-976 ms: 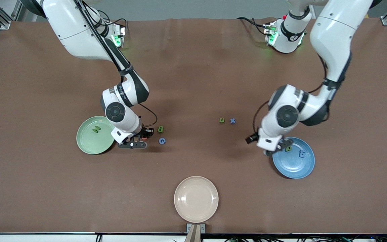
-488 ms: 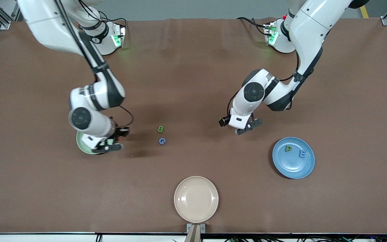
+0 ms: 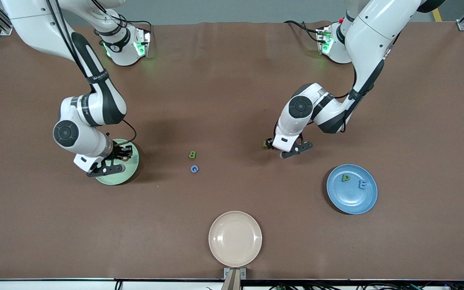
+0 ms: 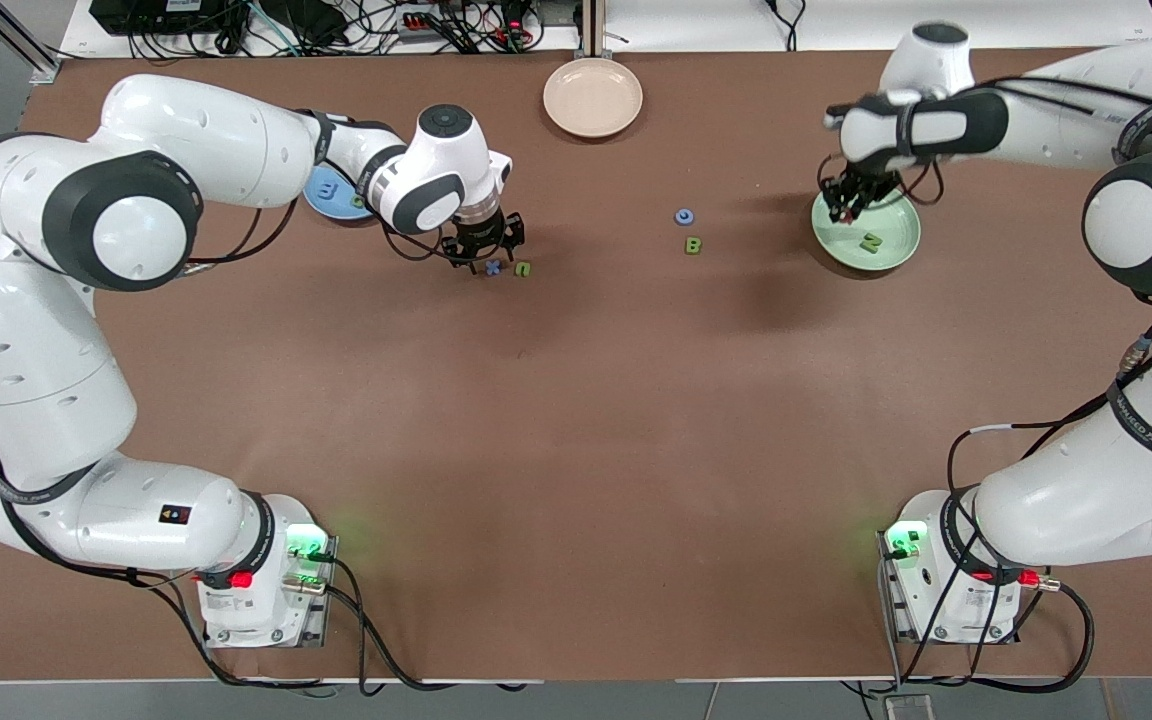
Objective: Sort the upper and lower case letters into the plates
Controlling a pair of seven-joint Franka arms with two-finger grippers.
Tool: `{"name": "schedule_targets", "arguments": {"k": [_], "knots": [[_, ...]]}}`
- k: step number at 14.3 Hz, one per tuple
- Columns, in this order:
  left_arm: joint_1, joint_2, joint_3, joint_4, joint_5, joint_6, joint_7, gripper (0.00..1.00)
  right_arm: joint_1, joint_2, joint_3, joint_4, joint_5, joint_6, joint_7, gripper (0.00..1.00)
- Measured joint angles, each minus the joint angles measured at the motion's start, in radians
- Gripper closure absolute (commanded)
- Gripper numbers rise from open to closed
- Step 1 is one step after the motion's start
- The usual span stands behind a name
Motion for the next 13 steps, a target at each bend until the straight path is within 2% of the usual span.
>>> {"name": "schedule_targets", "arguments": {"k": [1, 3, 4, 5, 6, 7, 9, 13], "knots": [[-0.001, 0.008, 0.000, 0.000, 0.001, 0.005, 0.000, 0.43, -0.002, 0.001, 0.000, -0.037, 0.000, 0.054, -0.002, 1.00], [0.000, 0.017, 0.000, 0.000, 0.003, 0.012, 0.000, 0.45, -0.007, 0.001, 0.000, -0.067, -0.001, 0.092, -0.008, 0.99], [0.001, 0.017, 0.000, 0.000, 0.003, 0.013, 0.000, 0.50, -0.010, 0.001, 0.000, -0.067, -0.001, 0.094, -0.010, 0.89], [0.002, 0.016, 0.000, 0.000, 0.003, 0.013, 0.000, 0.60, -0.014, 0.001, 0.000, -0.067, -0.001, 0.093, -0.012, 0.54], [0.001, 0.016, 0.000, 0.000, 0.003, 0.012, 0.000, 0.74, -0.016, 0.001, 0.000, -0.067, -0.001, 0.093, -0.015, 0.01], [0.001, 0.015, 0.000, 0.001, 0.003, 0.012, 0.000, 0.87, -0.018, 0.001, 0.000, -0.067, -0.001, 0.093, -0.016, 0.00], [0.002, 0.011, 0.000, 0.002, 0.003, 0.007, 0.000, 0.99, -0.018, 0.001, 0.000, -0.067, -0.001, 0.093, -0.017, 0.00], [0.006, 0.010, 0.003, 0.014, 0.003, 0.016, 0.000, 1.00, -0.017, 0.000, 0.007, -0.041, 0.001, 0.060, 0.005, 0.00]]}}
